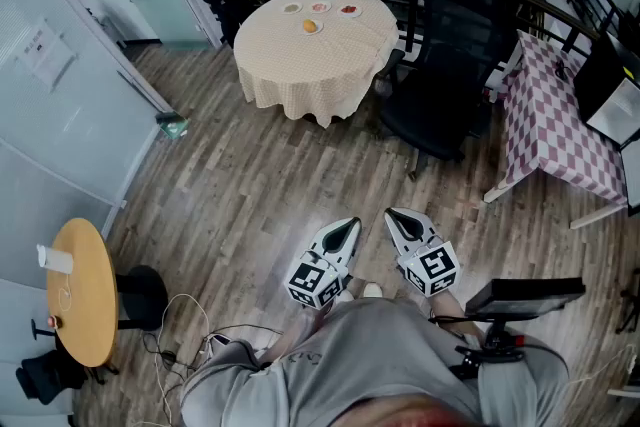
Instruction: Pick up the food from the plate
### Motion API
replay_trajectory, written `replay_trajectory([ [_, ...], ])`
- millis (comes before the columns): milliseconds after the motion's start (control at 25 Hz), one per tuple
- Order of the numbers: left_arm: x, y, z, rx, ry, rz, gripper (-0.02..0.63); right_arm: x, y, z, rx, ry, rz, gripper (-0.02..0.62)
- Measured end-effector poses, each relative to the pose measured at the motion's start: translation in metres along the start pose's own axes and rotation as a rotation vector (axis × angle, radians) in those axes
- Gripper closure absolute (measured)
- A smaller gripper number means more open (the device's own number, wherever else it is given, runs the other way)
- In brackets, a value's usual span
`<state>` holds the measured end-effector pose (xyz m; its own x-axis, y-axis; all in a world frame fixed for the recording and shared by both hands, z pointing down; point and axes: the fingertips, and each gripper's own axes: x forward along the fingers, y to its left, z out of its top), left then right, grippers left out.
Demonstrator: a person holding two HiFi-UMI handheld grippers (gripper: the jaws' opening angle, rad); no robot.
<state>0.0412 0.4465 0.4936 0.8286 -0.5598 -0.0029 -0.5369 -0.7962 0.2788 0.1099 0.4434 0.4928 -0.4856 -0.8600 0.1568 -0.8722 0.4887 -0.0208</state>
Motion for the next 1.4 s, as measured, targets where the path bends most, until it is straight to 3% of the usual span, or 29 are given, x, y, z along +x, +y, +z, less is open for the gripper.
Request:
replay_trajectory([
  [200, -0.039, 0.036, 0.01, 0.027, 0.039, 0.021, 0.597, 0.012, 0.032, 0.004, 0.043, -0.01, -0.03, 0.581],
  [520, -0.064, 0.075, 0.048, 0.073, -0.065, 0.086, 0.597, 0.024, 0.041, 0.035, -0.037, -0.05, -0.063, 0.581],
  [720, -0.071, 0.085, 0.066, 0.101, -0.115, 0.092, 0.597, 0.046, 0.043, 0.046, -0.002, -0.028, -0.076, 0.58],
  [1200, -0.104, 0.088, 0.023, 0.039, -0.097, 0.056, 0.597, 0.046, 0.075, 0.011, 0.005, 0.116, -0.096, 0.58],
  [1400, -0.127, 0.108, 0.019, 0.005, -0.101, 0.106, 0.595, 0.05, 0.095, 0.004, 0.005, 0.134, -0.088, 0.58],
])
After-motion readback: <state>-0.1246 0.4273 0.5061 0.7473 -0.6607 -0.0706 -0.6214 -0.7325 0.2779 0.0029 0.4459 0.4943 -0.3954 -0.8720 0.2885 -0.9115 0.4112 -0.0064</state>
